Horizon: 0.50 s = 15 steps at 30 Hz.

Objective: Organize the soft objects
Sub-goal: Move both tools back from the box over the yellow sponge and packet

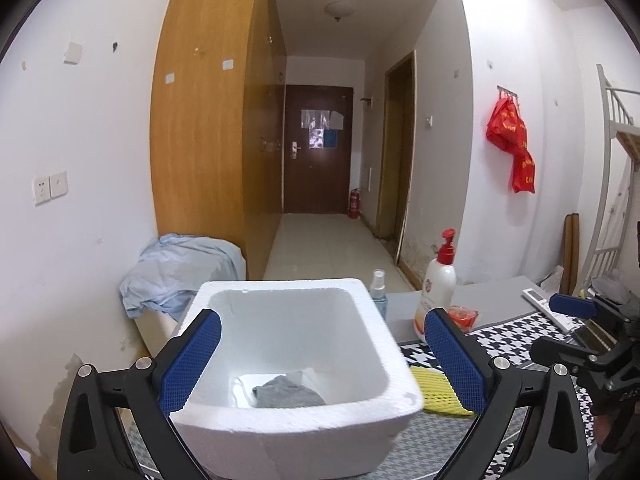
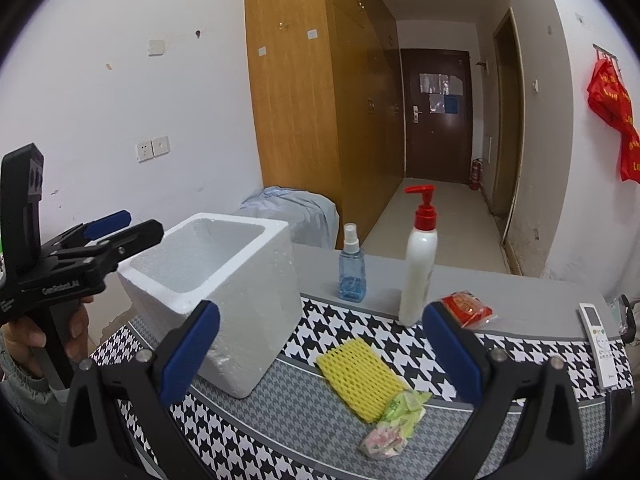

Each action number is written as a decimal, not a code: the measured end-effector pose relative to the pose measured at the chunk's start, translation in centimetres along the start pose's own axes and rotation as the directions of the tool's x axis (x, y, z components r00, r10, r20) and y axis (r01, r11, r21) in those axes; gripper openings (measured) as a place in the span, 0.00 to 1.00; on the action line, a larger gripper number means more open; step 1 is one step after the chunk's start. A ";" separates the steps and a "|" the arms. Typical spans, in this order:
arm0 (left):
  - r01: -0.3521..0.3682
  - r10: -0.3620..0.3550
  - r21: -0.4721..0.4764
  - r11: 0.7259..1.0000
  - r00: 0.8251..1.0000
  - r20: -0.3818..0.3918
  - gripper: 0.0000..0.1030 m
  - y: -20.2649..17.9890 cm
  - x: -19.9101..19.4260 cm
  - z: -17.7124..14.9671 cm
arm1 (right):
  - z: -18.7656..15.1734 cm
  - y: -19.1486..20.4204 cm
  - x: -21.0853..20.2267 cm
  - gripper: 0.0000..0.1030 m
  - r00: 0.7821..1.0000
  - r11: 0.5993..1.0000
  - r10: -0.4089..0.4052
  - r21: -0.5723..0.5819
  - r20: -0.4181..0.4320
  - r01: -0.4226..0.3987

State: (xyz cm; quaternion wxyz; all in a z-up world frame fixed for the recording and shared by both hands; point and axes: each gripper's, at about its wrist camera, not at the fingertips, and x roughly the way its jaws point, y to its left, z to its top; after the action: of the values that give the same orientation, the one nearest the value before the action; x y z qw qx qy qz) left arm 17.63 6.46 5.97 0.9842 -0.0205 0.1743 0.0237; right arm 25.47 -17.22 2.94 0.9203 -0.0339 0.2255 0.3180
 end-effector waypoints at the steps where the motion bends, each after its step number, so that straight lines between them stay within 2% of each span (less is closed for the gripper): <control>1: -0.002 0.002 0.000 1.000 1.000 0.004 0.99 -0.3 -0.2 -0.1 | -0.1 -0.1 -0.2 0.99 1.000 1.000 0.000 0.000 0.003 0.000; 15: 0.054 -0.054 0.023 0.998 0.999 0.003 0.99 -4.1 -1.4 -0.5 | -1.0 -2.0 -4.0 1.00 0.998 0.999 -0.045 0.011 0.038 0.044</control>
State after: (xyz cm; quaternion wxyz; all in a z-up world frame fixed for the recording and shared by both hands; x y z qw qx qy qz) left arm 16.37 2.26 6.07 0.9850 -0.0138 0.1722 -0.0048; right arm 23.48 -21.30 3.66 0.9314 -0.0280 0.2089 0.2968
